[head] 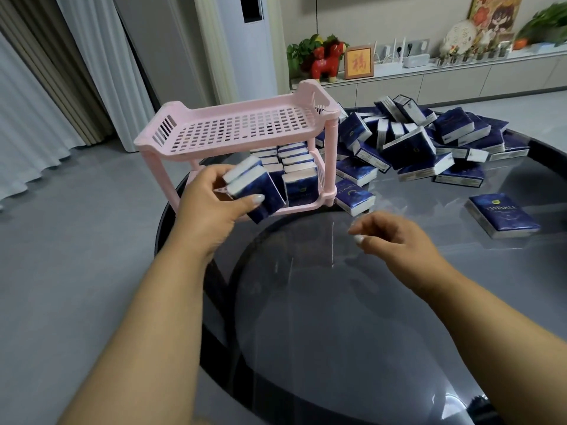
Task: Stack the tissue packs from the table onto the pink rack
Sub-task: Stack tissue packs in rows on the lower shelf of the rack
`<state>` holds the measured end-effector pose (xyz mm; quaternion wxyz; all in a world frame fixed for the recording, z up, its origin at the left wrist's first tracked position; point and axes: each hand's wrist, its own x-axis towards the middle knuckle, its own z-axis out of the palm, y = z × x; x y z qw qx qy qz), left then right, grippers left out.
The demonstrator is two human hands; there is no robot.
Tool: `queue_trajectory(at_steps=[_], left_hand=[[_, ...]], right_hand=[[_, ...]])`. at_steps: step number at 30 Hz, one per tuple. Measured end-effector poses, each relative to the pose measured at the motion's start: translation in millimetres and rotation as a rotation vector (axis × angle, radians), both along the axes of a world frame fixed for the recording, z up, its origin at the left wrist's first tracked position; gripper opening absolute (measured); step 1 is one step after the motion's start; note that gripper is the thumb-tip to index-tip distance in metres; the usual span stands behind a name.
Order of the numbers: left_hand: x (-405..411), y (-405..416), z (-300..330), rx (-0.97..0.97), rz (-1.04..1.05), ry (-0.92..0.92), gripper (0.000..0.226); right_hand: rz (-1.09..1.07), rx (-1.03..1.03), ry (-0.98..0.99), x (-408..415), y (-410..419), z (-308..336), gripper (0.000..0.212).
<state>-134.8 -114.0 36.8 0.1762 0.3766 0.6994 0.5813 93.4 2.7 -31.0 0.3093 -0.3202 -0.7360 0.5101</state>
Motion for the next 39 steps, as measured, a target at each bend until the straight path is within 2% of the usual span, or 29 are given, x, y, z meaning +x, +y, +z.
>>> queue_trajectory(at_steps=[3, 7, 9, 13, 17, 24, 29, 31, 34, 39], left_hand=[[-14.5, 8.9, 2.3, -0.055, -0.038, 0.027, 0.048], [-28.3, 25.9, 0.5, -0.154, -0.092, 0.083, 0.061], [-32.1, 33.2, -0.5, -0.200, -0.111, 0.146, 0.059], [-33.2, 42.1, -4.1, -0.256, -0.144, 0.249, 0.054], [-31.6, 46.4, -13.1, -0.269, -0.045, 0.437, 0.064], [-17.7, 49.6, -20.0, -0.297, 0.106, 0.745, 0.054], [-15.1, 46.3, -28.8, -0.302, 0.076, 0.800, 0.053], [-11.9, 45.9, -32.1, -0.304, 0.062, 0.762, 0.051], [-7.4, 47.0, -36.0, -0.315, 0.048, 0.743, 0.047], [-3.9, 45.4, -36.9, -0.379, 0.046, 0.672, 0.051]], right_hand=[[-0.008, 0.014, -0.014, -0.9, 1.7, -1.0, 0.016], [-0.011, 0.020, -0.008, 0.0, 3.5, -3.3, 0.010], [-0.004, 0.036, -0.014, 0.9, 4.2, -3.7, 0.003], [-0.005, 0.055, -0.040, 0.8, 4.7, -2.5, 0.009], [0.001, 0.053, -0.041, -0.1, 4.1, -1.1, 0.008], [0.005, 0.057, -0.049, 0.3, 3.3, -0.3, 0.006], [0.005, 0.049, -0.042, -0.9, 4.1, -2.1, 0.007], [0.004, 0.049, -0.044, -0.8, 4.2, -2.5, 0.010], [0.007, 0.056, -0.048, -0.5, 5.0, -3.1, 0.004], [-0.002, 0.050, -0.044, -0.8, 4.2, -2.6, 0.004]])
